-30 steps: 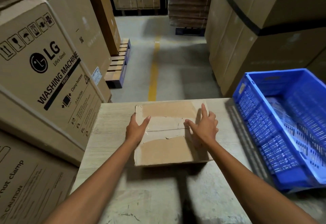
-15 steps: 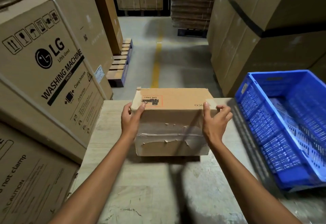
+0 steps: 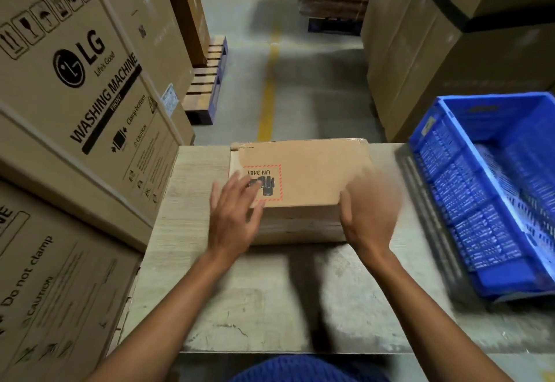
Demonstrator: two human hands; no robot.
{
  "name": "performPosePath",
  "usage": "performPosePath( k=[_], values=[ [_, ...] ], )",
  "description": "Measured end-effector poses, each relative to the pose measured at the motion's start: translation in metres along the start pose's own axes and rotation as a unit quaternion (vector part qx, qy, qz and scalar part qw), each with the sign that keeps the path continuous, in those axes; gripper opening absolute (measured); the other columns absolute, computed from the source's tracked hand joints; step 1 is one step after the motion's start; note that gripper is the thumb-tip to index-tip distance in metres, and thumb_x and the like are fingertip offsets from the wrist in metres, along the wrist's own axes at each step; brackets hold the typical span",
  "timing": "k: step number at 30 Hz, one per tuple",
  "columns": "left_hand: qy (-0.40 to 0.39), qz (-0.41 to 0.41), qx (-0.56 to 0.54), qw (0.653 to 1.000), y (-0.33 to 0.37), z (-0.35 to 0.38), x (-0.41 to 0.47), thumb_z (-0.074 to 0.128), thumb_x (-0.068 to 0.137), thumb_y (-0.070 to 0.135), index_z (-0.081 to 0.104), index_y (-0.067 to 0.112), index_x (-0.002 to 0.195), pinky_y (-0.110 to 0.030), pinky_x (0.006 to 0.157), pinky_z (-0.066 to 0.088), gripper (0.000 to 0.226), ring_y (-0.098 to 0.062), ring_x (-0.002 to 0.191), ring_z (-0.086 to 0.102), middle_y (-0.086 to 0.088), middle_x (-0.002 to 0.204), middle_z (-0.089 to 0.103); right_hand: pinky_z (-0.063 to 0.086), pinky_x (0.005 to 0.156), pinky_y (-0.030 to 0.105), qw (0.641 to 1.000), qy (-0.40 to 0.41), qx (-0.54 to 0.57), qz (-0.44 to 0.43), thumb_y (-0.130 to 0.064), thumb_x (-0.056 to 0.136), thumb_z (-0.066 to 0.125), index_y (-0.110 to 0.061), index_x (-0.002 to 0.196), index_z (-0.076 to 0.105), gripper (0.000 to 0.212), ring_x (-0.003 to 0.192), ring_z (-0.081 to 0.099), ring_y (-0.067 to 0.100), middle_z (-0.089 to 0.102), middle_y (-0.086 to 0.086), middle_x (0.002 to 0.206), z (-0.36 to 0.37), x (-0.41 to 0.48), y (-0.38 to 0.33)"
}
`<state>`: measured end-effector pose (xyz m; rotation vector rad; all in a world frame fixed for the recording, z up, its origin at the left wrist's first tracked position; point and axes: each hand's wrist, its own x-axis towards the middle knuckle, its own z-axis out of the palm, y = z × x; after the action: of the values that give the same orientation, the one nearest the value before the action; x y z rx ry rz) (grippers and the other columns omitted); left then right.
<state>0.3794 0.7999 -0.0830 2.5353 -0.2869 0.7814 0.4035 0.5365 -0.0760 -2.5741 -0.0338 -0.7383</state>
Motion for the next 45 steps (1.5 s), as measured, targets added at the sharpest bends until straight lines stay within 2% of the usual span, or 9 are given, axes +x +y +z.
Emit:
performPosePath(
  k=[3,13,17,20,25,29,36,41,45],
  values=[
    [-0.005,0.078,-0.004,0.997,0.014,0.011,0.006,0.059,0.094,0.027,0.071,0.008,0.118,-0.053,0.108,0.041,0.033,-0.03,0.123,0.06,-0.01,0.125,0.067,0.049,0.096,0.048,0.987,-0.057,0.065,-0.134,-0.022,0.093,0.059,-0.007,0.104,0.069,0.021,0.115,0.062,0.034,0.067,0.009,0.122,0.007,0.001,-0.014],
    [-0.056,0.017,0.064,0.996,0.041,0.022,0.024,0.055,0.093,0.036,0.071,0.018,0.097,-0.05,0.091,0.045,0.024,-0.029,0.1,0.062,-0.002,0.103,0.064,0.042,0.075,0.041,0.976,-0.126,-0.072,-0.161,-0.045,0.091,0.051,-0.019,0.098,0.064,0.03,0.096,0.055,0.029,0.061,0.004,0.106,0.01,0.02,-0.033],
    [-0.259,-0.085,0.131,0.953,0.046,0.013,0.052,0.034,0.099,0.054,0.048,0.028,0.144,-0.066,0.112,0.02,0.054,-0.03,0.147,0.028,-0.008,0.157,0.034,0.04,0.081,0.042,0.96,-0.206,-0.112,-0.15,-0.055,0.088,0.041,-0.023,0.109,0.061,0.043,0.102,0.052,0.027,0.054,0.005,0.112,0.014,0.05,-0.045],
    [-0.32,-0.086,0.158,0.93,0.042,0.015,0.059,0.021,0.102,0.058,0.017,0.031,0.158,-0.065,0.118,0.007,0.063,-0.024,0.155,-0.002,0.0,0.168,0.001,0.036,0.106,0.05,0.946,-0.261,-0.098,-0.168,-0.052,0.095,0.028,-0.02,0.137,0.054,0.059,0.135,0.044,0.033,0.049,0.01,0.145,0.021,0.05,-0.045],
    [-0.335,-0.074,0.177,0.923,0.042,0.012,0.068,0.024,0.102,0.055,0.02,0.031,0.157,-0.061,0.117,0.015,0.06,-0.027,0.152,0.011,-0.002,0.167,0.012,0.035,0.106,0.049,0.934,-0.286,-0.107,-0.188,-0.057,0.095,0.025,-0.023,0.142,0.05,0.063,0.138,0.041,0.03,0.047,0.006,0.15,0.021,0.056,-0.042],
    [-0.278,0.009,0.1,0.955,0.017,0.006,0.093,0.04,0.103,0.042,0.048,0.021,0.145,-0.046,0.107,0.036,0.048,-0.026,0.13,0.039,-0.007,0.145,0.046,0.033,0.105,0.054,0.908,-0.331,-0.131,-0.22,-0.073,0.088,0.018,-0.032,0.141,0.047,0.073,0.131,0.044,0.023,0.047,0.0,0.144,0.013,0.088,-0.031],
    [-0.343,-0.033,0.123,0.931,-0.011,0.015,0.092,0.024,0.102,0.059,0.008,0.038,0.159,-0.048,0.124,0.002,0.063,-0.019,0.154,-0.006,0.002,0.168,-0.004,-0.001,0.121,0.062,0.921,-0.347,-0.128,-0.123,-0.077,0.086,0.001,-0.037,0.16,0.013,0.085,0.156,-0.001,0.021,0.002,0.001,0.17,0.021,0.086,-0.014],
    [-0.32,-0.055,0.123,0.938,-0.01,0.012,0.095,0.027,0.098,0.065,0.01,0.034,0.159,-0.052,0.124,0.0,0.07,-0.019,0.154,-0.002,0.0,0.168,0.001,0.008,0.12,0.063,0.924,-0.337,-0.136,-0.119,-0.078,0.089,0.006,-0.037,0.158,0.021,0.082,0.155,0.007,0.025,0.011,0.005,0.169,0.017,0.088,-0.016],
    [-0.196,-0.256,0.079,0.943,-0.008,0.009,0.082,0.045,0.092,0.069,0.008,0.029,0.159,-0.058,0.119,0.017,0.085,-0.031,0.154,0.005,-0.008,0.168,0.001,0.023,0.115,0.059,0.959,-0.245,-0.129,0.055,-0.073,0.093,0.034,-0.026,0.153,0.029,0.077,0.151,0.016,0.039,0.017,0.021,0.164,0.013,0.073,-0.02]
  ],
)
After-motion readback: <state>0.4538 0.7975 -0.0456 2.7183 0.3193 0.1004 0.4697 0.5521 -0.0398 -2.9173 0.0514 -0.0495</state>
